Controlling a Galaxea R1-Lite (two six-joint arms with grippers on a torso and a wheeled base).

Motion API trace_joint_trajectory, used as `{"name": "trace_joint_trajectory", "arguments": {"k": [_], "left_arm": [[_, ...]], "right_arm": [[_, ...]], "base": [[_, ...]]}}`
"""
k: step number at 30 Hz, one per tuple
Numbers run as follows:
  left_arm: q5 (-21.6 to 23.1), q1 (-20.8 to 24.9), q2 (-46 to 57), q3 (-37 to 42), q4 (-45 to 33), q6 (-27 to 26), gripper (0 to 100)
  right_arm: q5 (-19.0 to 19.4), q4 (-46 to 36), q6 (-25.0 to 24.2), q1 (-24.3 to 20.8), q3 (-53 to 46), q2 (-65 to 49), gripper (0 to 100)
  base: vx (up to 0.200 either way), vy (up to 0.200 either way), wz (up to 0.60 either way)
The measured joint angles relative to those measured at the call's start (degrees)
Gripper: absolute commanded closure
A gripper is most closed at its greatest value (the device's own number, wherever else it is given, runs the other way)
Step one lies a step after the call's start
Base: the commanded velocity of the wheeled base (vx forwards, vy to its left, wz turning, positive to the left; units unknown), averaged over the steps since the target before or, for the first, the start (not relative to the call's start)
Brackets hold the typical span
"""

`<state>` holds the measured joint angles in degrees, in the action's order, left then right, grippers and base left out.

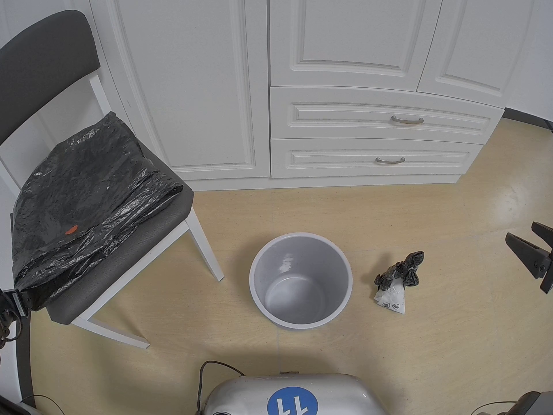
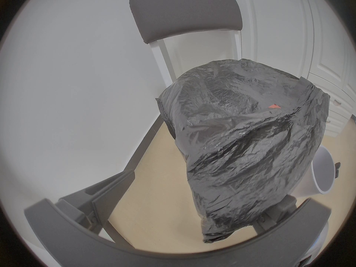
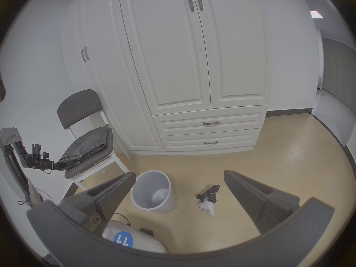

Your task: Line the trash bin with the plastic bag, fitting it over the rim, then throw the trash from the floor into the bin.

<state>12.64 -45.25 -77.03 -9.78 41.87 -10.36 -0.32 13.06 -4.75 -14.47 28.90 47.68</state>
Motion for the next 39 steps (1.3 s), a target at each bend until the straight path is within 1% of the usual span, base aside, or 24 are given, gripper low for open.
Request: {"name": "trace_joint_trajectory", "arguments": {"k": [7, 14, 20, 27, 28, 39], "left_arm": [[0.0, 0.1, -2.1, 0.5, 1.7, 0.2, 0], [-0.1, 0.7, -4.4, 1.0, 6.6, 0.5, 0], [0.0, 0.9, -5.0, 1.3, 7.3, 2.0, 0], [0.0, 0.9, -4.8, 1.6, 7.5, 2.4, 0], [0.0, 0.9, -4.7, 1.7, 7.7, 2.4, 100], [0.0, 1.6, -3.6, 5.0, 12.4, 2.3, 100]], "right_arm": [[0.1, 0.1, 0.0, 0.0, 0.1, -0.2, 0], [0.2, 0.1, 0.0, 0.0, 0.1, -0.3, 0], [0.2, 0.1, 0.0, 0.0, 0.1, -0.4, 0], [0.2, 0.1, 0.0, 0.1, 0.0, -0.4, 0], [0.3, 0.1, 0.0, 0.1, 0.0, -0.4, 0], [0.4, 0.0, 0.0, 0.1, -0.1, -0.6, 0]], "base": [[0.0, 0.0, 0.0], [0.0, 0.0, 0.0], [0.0, 0.0, 0.0], [0.0, 0.0, 0.0], [0.0, 0.0, 0.0], [0.0, 0.0, 0.0]]}}
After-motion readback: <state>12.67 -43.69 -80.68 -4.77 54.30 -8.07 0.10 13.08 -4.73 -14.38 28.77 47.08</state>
